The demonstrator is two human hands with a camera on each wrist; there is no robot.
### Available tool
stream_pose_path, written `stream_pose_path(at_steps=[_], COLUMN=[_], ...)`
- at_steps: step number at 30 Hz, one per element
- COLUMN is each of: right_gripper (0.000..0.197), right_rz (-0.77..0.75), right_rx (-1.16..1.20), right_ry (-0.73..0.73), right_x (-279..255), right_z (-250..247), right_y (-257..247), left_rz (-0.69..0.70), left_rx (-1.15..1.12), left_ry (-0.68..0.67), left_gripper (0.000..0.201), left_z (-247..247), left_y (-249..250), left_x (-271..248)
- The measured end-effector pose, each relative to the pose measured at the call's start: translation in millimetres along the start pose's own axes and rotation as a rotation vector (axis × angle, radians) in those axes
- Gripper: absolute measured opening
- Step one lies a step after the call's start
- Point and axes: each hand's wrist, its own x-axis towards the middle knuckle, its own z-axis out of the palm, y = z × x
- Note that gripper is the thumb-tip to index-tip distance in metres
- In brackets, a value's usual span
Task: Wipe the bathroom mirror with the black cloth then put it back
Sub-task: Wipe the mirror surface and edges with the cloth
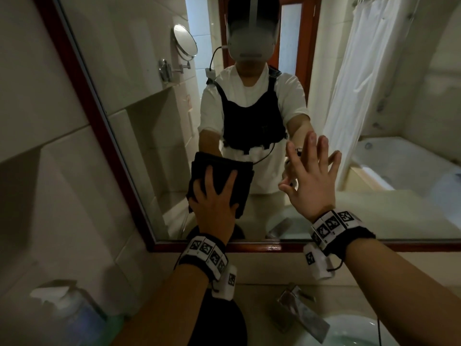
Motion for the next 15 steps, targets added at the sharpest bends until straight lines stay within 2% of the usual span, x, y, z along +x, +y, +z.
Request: stream_pose_path(at_steps=[5,10,15], right_gripper=[0.11,0.107,0.107], right_rz=[-0.009,0.0,-0.002], right_rx=[-0.011,-0.01,-0.012], right_ry=[0.002,-0.006,-0.008], right_x=[-1,-2,-2], right_z=[2,-1,-3], right_y=[2,0,0], left_rz=[-0.034,-0.167,-0.203], left_rx=[-0.001,-0.054,-0.067], left_ry=[0.001,0.138,0.169], left_gripper=[0.099,0.101,0.1], left_z=[-15,-65,-85], left_y=[-15,-58,-72], left_x=[16,68,83])
